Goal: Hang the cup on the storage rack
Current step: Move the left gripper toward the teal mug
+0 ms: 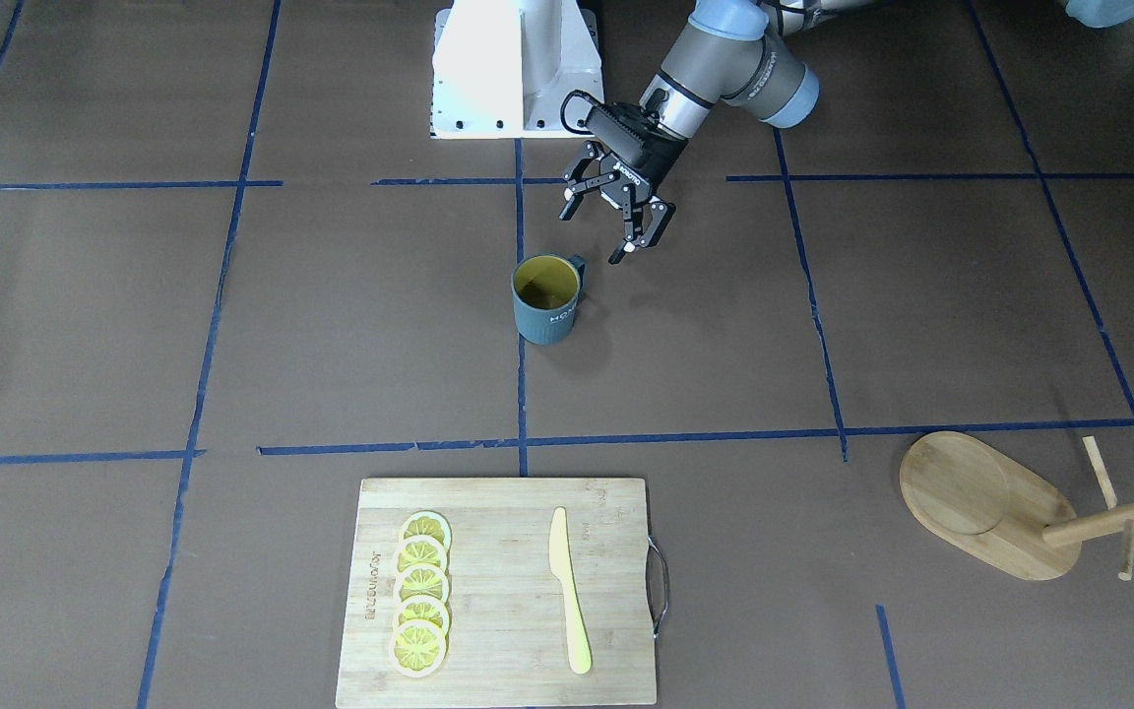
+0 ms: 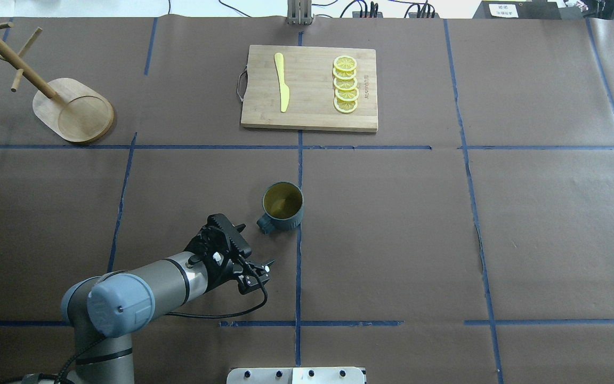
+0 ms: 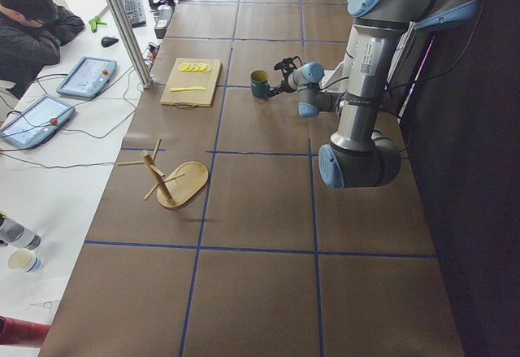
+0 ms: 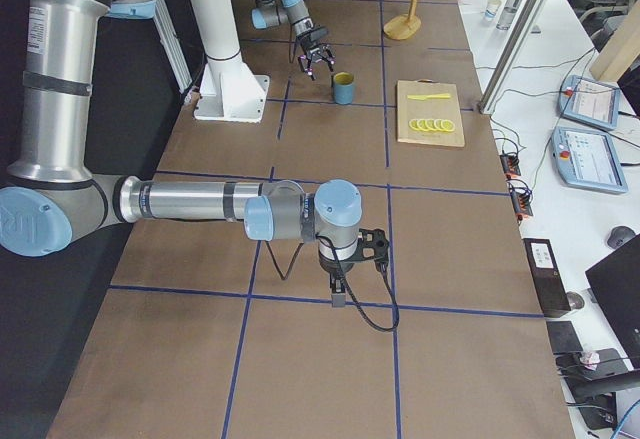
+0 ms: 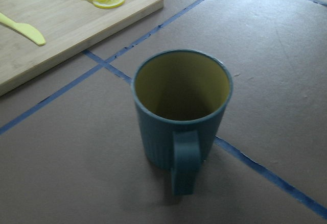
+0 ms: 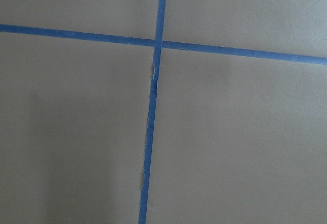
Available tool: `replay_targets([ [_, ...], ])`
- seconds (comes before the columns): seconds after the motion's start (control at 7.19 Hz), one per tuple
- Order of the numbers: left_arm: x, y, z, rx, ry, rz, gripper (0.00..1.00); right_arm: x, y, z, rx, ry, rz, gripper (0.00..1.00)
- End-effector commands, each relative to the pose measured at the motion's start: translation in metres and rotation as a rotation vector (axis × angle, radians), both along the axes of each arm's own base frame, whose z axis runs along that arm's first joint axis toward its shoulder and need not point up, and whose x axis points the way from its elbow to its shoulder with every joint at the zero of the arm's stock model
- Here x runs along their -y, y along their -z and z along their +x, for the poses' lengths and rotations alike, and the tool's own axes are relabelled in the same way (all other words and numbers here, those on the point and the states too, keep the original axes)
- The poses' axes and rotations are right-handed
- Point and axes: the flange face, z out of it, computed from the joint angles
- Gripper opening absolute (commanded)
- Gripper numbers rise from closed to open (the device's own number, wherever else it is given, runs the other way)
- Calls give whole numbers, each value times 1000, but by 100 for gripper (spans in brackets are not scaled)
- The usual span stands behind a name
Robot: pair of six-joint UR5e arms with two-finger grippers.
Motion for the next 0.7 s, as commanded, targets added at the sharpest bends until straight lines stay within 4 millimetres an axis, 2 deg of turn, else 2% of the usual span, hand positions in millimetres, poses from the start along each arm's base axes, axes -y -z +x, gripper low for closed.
replay_targets([
  [0.0, 4, 3, 14, 3, 4, 5, 99, -1, -1, 0, -1, 3, 2, 100],
  [0.56, 37, 9, -4, -30, 86, 17, 99, -1, 0, 0, -1, 6, 7, 100],
])
